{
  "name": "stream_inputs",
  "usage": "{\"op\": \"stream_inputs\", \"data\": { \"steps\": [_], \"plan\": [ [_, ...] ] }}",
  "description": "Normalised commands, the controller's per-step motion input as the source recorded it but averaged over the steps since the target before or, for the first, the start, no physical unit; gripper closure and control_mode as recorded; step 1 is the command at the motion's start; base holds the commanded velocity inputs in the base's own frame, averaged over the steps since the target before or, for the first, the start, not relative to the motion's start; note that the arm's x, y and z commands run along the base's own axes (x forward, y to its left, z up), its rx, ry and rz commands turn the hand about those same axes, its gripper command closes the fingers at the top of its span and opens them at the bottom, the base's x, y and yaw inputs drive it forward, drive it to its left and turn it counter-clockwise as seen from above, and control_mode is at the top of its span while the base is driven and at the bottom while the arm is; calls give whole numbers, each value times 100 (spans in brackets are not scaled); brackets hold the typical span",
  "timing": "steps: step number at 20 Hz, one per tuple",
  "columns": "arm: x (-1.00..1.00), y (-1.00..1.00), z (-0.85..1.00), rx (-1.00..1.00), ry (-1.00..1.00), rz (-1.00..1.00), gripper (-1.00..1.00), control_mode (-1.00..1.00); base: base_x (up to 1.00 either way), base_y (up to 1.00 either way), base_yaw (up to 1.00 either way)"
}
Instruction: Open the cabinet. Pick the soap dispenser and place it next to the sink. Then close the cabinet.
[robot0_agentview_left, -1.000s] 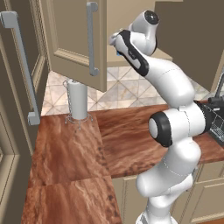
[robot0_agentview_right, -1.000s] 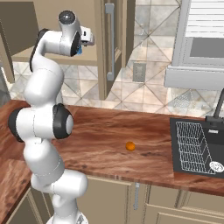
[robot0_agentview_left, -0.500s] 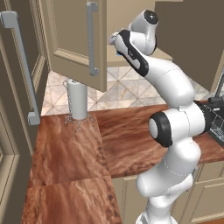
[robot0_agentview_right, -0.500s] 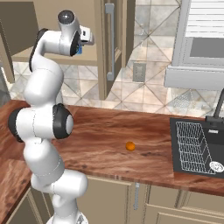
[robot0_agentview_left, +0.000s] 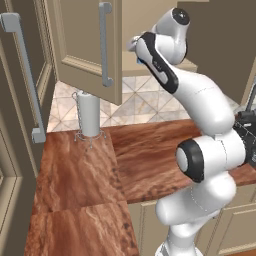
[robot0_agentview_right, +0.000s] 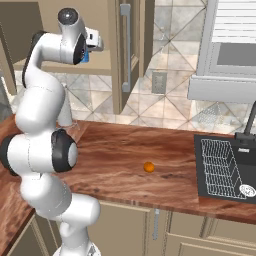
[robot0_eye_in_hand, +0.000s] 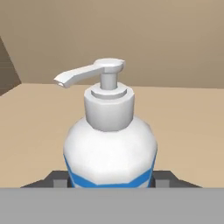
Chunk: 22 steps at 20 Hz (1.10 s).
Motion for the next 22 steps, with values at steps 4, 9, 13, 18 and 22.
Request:
{"op": "stream_inputs", "data": {
  "steps": [4, 9, 13, 18, 22],
  "plan": [
    [-94, 0, 0, 0, -10, 2, 100, -100, 0, 0, 0],
    [-97, 0, 0, 0, -5, 1, 100, -100, 0, 0, 0],
    [-100, 0, -5, 0, -1, 2, 100, -100, 0, 0, 0],
    [-75, 0, -4, 0, 0, 1, 100, -100, 0, 0, 0],
    [-46, -10, -28, 0, 0, 0, 100, -100, 0, 0, 0]
  ]
}}
